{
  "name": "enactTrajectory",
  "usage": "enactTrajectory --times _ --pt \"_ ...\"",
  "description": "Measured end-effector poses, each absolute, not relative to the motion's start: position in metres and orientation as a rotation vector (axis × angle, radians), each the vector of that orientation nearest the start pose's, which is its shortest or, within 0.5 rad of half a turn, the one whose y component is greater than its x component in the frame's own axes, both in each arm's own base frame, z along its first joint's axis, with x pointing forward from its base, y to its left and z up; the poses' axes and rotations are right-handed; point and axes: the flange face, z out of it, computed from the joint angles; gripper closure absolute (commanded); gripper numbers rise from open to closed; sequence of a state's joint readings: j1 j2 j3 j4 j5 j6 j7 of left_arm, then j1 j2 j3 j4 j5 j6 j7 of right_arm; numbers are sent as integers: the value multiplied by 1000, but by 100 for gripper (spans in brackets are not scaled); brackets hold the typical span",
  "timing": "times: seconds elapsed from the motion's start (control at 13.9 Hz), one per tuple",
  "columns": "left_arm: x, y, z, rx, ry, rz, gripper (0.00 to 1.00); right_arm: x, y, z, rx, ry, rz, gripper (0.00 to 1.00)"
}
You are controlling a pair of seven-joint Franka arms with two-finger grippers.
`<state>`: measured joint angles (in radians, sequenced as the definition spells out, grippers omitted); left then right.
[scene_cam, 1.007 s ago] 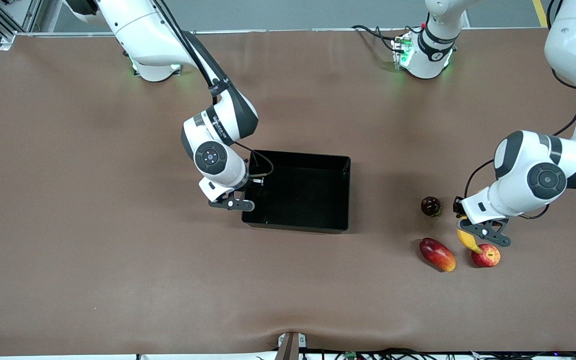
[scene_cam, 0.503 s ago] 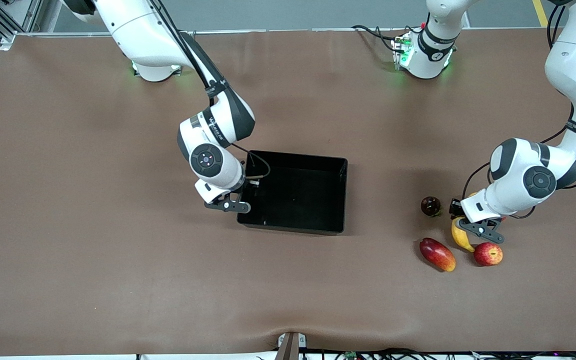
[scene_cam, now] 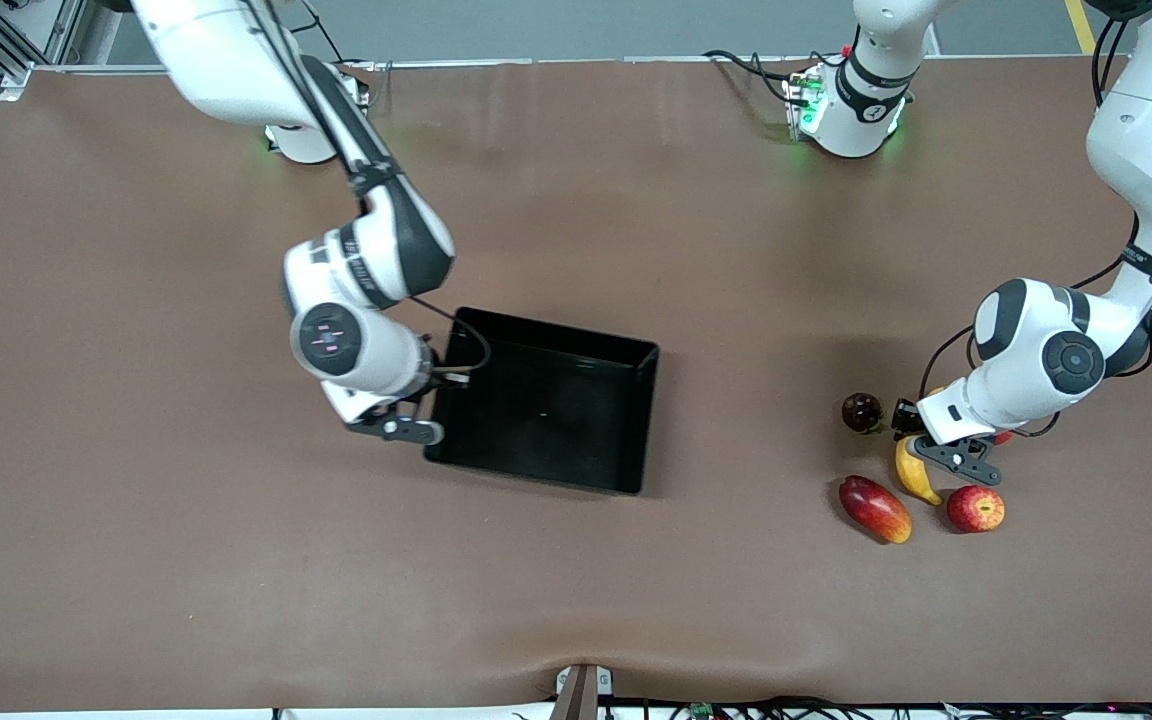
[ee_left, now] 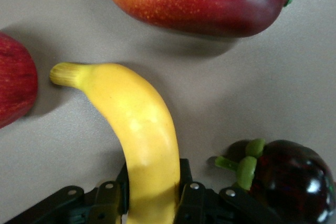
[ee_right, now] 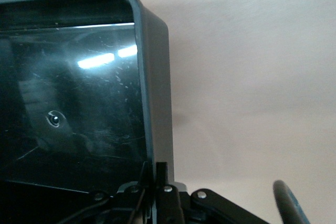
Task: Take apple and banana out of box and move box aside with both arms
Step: 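Drag the black box away with the right gripper while the left gripper withdraws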
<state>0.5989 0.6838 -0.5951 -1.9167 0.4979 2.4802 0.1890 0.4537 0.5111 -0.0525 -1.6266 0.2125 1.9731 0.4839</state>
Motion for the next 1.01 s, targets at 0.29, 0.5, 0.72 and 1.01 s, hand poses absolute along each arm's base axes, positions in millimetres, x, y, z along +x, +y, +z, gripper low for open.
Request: enactTrajectory --times 0.29,0.5,0.72,1.01 --pt "629 24 196 -3084 791 -109 0 628 177 345 -3005 257 381 100" --pt "637 29 234 -3067 781 -157 0 636 112 358 -2980 323 397 100" --pt "645 25 300 -3094 717 -145 0 642 48 361 -2960 296 388 100" --pt "653 34 387 -3151 520 -88 0 638 -56 354 -2938 239 367 100"
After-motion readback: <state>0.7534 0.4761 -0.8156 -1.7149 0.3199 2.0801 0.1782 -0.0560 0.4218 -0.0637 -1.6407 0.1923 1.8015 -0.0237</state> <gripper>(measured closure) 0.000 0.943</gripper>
